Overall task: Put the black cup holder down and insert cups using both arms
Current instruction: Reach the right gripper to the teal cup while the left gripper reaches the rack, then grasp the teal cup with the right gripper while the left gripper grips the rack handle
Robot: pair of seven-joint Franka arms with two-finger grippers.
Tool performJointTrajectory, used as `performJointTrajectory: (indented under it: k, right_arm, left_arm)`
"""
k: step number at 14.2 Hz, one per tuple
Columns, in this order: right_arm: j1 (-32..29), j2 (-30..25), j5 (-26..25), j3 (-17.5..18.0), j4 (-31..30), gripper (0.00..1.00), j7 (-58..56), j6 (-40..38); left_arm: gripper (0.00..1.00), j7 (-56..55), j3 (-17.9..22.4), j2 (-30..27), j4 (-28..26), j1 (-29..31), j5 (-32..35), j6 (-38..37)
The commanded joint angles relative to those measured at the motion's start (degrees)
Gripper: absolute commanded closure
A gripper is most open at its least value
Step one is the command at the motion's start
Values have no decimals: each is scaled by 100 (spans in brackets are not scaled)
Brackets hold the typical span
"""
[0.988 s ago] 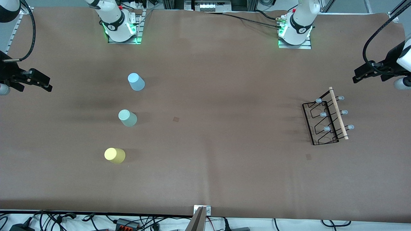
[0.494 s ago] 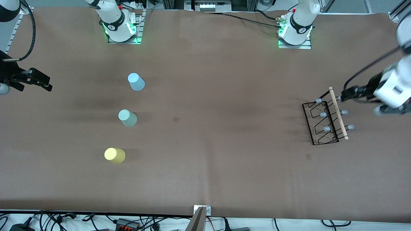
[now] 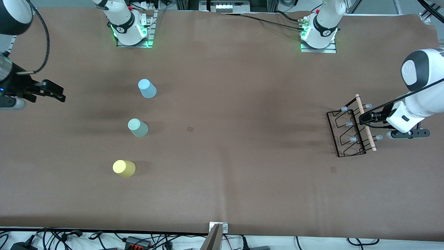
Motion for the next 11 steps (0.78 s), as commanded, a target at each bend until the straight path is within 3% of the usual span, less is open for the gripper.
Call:
performJointTrajectory:
  k: [1, 4, 5, 11]
  right_arm:
    - [376, 360, 21, 4, 27, 0, 34, 136]
    - [825, 896, 3, -5, 10, 0, 489, 241]
    - [931, 1046, 3, -5, -43, 0, 691, 381]
    - [1020, 1583, 39, 13, -991, 0, 1677, 1875]
  left_arm:
    - [0, 93, -41, -274, -462, 29, 107, 151]
    - [13, 110, -41, -256, -560, 20, 107, 151]
    - [22, 110, -41, -221, -560, 29, 107, 160]
    - [53, 119, -41, -72, -560, 55, 107, 231]
